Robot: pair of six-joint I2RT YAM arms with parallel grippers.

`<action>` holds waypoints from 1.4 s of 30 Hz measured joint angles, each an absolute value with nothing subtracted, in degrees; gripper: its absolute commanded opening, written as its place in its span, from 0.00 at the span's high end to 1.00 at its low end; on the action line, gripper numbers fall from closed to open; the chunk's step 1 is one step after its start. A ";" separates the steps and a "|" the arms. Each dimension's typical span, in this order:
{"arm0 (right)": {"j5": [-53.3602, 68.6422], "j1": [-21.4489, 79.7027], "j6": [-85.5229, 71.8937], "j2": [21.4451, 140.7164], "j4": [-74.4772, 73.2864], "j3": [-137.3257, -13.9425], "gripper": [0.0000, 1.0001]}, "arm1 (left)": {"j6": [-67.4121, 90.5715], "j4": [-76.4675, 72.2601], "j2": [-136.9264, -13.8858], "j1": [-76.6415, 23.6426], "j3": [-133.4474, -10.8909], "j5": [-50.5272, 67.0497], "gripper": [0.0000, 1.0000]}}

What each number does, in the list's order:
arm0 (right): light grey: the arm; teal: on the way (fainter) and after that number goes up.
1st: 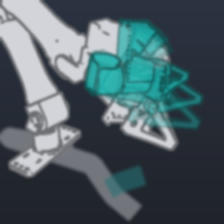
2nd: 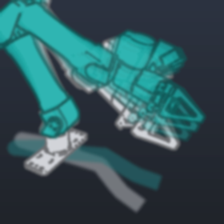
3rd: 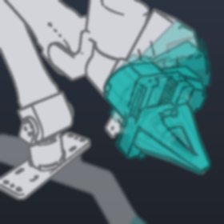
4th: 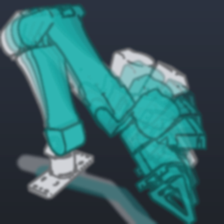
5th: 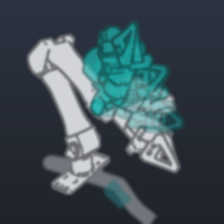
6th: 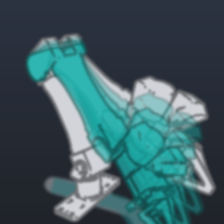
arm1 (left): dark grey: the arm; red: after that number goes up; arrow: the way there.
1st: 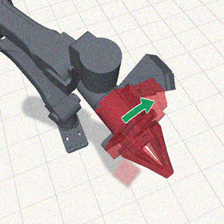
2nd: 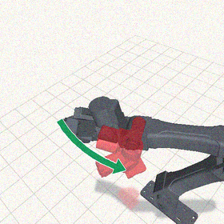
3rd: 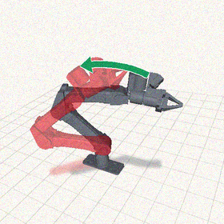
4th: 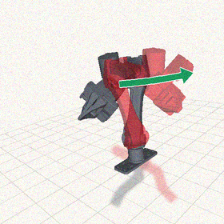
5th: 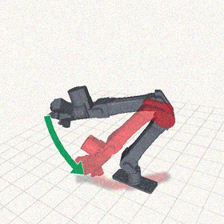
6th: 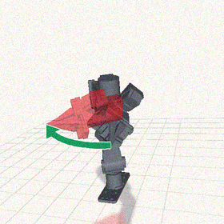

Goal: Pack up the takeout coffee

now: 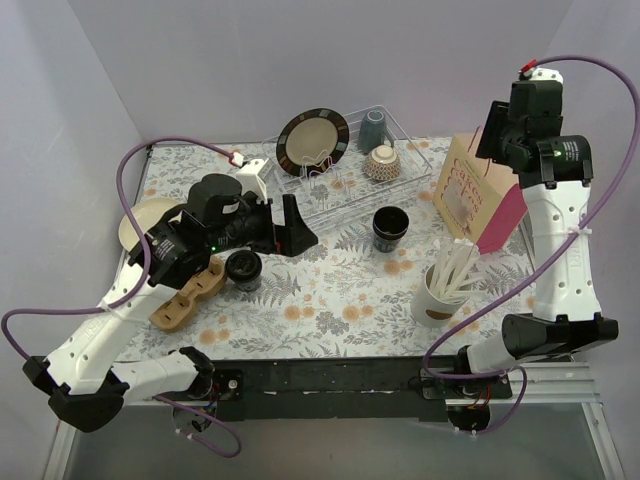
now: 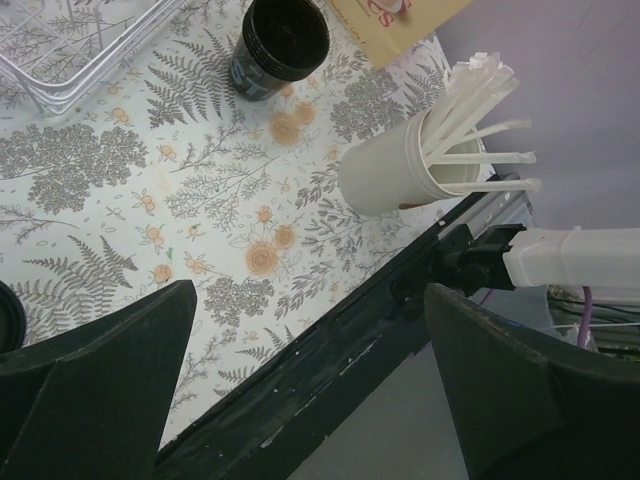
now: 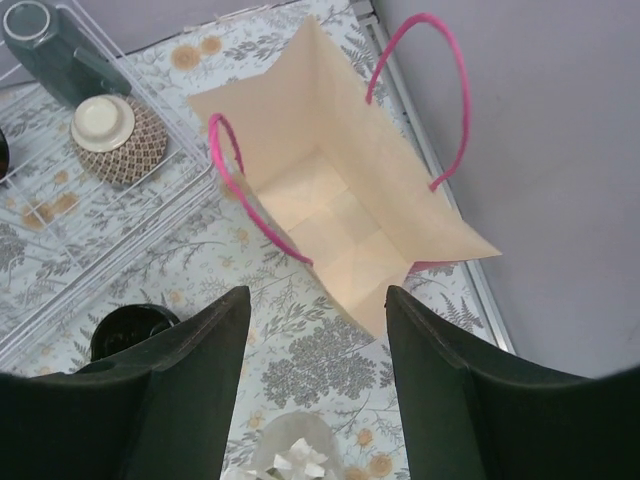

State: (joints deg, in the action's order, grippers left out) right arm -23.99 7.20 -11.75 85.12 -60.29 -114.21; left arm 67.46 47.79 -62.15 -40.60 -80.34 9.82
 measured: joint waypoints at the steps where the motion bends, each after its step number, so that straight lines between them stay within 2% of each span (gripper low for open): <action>1: -23.81 6.39 -11.33 84.64 -59.77 -114.15 0.36 | 67.18 48.01 -62.17 -40.93 -80.34 9.34 0.02; 10: -21.37 2.79 -8.36 87.00 -60.10 -115.70 0.36 | 64.42 49.56 -62.13 -43.00 -80.34 3.05 0.02; 16: -18.17 1.52 -6.79 88.25 -60.16 -116.73 0.40 | 62.96 49.80 -62.02 -44.27 -80.34 -0.71 0.02; 20: -13.74 0.54 -5.06 88.25 -59.77 -116.01 0.47 | 62.13 50.19 -62.02 -45.45 -80.34 -2.55 0.02; 28: -5.15 -3.07 -2.42 88.25 -58.48 -108.75 0.47 | 61.06 50.81 -62.02 -46.30 -80.34 -4.99 0.02; 34: -2.79 -3.29 -1.23 87.33 -52.45 -100.14 0.52 | 60.60 51.05 -62.02 -46.85 -80.34 -5.91 0.02; 37: -2.00 -3.25 -0.51 86.98 -49.63 -95.94 0.60 | 60.38 51.05 -62.02 -47.16 -80.34 -6.28 0.02; 38: -1.91 -3.27 -0.03 86.94 -48.62 -94.85 0.70 | 60.36 51.05 -62.04 -47.22 -80.34 -6.48 0.02; 40: -1.96 -3.25 0.80 86.94 -47.35 -93.36 0.83 | 60.25 51.07 -62.04 -47.37 -80.34 -6.79 0.02; 41: -1.98 -3.25 1.04 86.94 -46.78 -92.90 0.94 | 60.23 51.09 -62.04 -47.42 -80.34 -7.03 0.02; 42: -2.17 -3.25 1.52 86.94 -46.46 -92.84 0.99 | 60.23 51.16 -62.04 -47.46 -80.36 -7.27 0.02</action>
State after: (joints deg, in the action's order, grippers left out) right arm -2.17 -3.25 1.52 86.94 -46.46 -92.84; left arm 60.23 51.16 -62.04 -47.46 -80.36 -7.27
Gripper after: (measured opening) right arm 0.206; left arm 0.982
